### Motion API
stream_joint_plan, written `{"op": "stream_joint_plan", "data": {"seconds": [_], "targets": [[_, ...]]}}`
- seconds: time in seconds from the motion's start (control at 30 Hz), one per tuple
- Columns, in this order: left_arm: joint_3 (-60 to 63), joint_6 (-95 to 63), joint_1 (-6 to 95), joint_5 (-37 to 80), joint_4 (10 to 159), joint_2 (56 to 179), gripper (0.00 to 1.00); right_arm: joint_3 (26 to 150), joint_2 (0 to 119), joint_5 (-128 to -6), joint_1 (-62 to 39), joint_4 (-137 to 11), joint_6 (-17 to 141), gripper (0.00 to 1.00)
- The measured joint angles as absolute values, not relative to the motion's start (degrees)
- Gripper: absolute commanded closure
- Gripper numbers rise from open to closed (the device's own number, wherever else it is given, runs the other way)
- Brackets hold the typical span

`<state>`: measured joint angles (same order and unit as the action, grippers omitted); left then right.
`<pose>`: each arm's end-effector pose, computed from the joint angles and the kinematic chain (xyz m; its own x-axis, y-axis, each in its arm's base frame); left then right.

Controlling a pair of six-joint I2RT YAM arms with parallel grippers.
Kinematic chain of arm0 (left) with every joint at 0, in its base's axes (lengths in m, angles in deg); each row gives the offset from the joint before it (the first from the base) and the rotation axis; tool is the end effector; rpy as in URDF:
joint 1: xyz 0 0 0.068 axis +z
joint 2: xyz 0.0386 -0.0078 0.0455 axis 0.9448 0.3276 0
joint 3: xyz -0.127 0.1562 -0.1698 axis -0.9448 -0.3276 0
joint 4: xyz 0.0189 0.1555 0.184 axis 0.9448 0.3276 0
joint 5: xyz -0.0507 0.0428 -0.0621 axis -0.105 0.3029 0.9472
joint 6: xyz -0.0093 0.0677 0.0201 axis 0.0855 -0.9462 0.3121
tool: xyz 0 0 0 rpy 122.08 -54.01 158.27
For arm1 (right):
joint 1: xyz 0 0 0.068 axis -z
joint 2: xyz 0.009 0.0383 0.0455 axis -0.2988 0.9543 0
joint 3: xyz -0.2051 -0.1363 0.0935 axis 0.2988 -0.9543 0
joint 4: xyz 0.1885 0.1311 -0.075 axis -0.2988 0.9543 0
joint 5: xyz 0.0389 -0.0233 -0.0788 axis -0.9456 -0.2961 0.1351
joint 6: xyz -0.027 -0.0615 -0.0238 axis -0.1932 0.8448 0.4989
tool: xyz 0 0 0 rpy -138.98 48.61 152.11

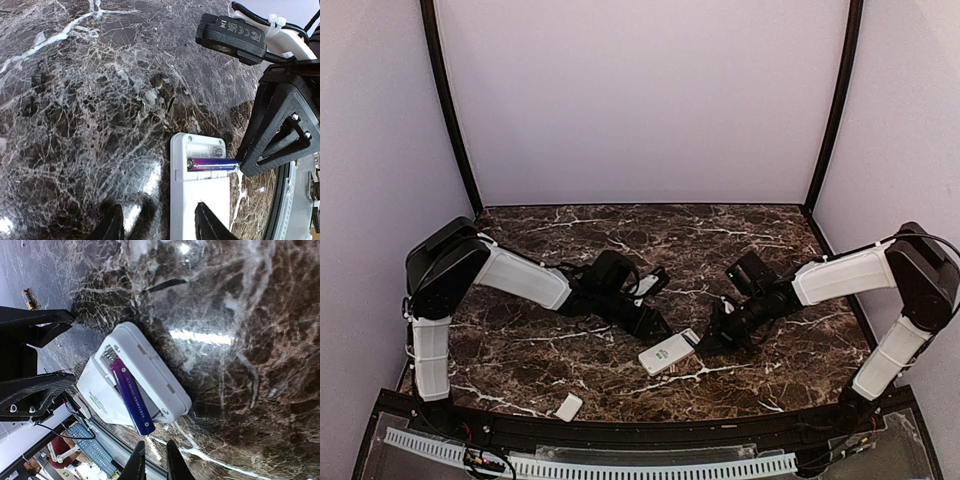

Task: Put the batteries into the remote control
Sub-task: Load the battery into the battery compartment.

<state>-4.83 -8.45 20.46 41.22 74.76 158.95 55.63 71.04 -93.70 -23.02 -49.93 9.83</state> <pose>0.2455 -0.3401 0.1221 -0.6788 0.3761 -0.6308 0.7310 0.4286 -0.5310 0.1905 0.2052 0.1275 -0.9749 0.1050 0.1964 0.2088 0.7375 0.6423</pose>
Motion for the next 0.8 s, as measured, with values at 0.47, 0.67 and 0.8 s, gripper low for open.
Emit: {"op": "stream_joint_plan", "data": {"seconds": [0.47, 0.67, 0.8], "targets": [[-4.5, -8.5, 20.5, 41.6, 74.2, 159.4, 0.55, 56.8, 71.3, -93.6, -23.0, -50.2, 10.1, 0.88], [-4.5, -8.5, 20.5, 41.6, 74.2, 159.6, 0.56, 58.0, 71.7, -93.5, -23.0, -50.1, 10.7, 0.89], [-4.4, -8.5, 20.5, 41.6, 74.2, 159.6, 0.57, 58.1, 72.1, -93.3, -23.0, -49.7, 11.1, 0.89]]}}
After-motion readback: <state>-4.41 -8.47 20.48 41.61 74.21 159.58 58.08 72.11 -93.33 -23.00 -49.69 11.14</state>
